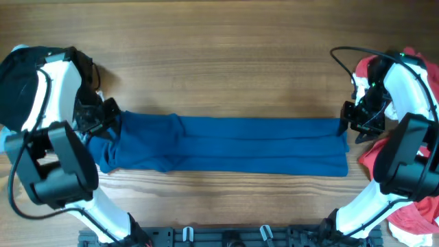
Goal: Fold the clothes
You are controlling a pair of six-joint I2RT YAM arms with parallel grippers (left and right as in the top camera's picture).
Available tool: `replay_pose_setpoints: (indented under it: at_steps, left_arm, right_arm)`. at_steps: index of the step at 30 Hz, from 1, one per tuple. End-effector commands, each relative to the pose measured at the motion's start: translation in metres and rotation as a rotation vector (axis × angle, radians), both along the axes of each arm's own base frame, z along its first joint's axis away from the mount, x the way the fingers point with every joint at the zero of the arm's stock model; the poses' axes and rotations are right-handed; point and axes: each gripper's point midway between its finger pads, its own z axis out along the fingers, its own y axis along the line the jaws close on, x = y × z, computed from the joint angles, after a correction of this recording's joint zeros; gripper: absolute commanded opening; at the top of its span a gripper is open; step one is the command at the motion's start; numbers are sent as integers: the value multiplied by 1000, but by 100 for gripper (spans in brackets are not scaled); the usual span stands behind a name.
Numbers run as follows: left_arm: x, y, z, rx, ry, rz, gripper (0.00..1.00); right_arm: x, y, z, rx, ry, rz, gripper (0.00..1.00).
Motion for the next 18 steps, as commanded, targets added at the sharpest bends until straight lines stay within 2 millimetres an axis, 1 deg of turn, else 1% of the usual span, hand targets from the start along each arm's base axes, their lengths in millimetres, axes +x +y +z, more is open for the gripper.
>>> replay_pose_setpoints:
  at_steps: [1,2,4,5,6,7,8,9,10,11,14,16,18]
  left_arm:
    - [20,-24,19,-27,-159,-71,26]
    - [25,-28,19,-24,-176,-83,28]
    - [33,-34,15,-14,-203,-85,29]
    - [35,-37,14,-12,-211,-87,29]
    - [36,-38,12,-7,-213,-83,29]
    - [35,-38,8,12,-205,-66,28]
    - [33,-38,3,24,-197,-57,28]
    - [29,-40,-3,25,-185,-50,27]
    - [26,-42,-11,25,-175,-44,27]
    - [23,-43,-19,25,-170,-45,27]
    - [13,-44,-43,25,-161,-43,28]
    - [4,-44,-58,27,-146,-32,28]
    - [-2,-45,-66,29,-136,-28,28]
  right_arm:
    - [-2,5,-1,31,-17,-18,58]
    - [-2,6,-1,34,-19,-18,61]
    - [-1,7,-1,41,-21,-18,61]
    - [-1,9,-1,57,-25,-13,66]
    - [1,14,0,89,-37,-2,67]
    - [3,19,0,123,-51,7,72]
    - [5,20,-1,130,-61,6,79]
    - [6,20,-4,129,-66,10,82]
    - [5,20,-7,130,-70,17,83]
    - [2,20,-14,128,-67,18,86]
    - [-3,20,-30,121,-72,21,89]
    - [-1,22,-42,124,-100,19,92]
    - [3,29,-51,160,-140,13,94]
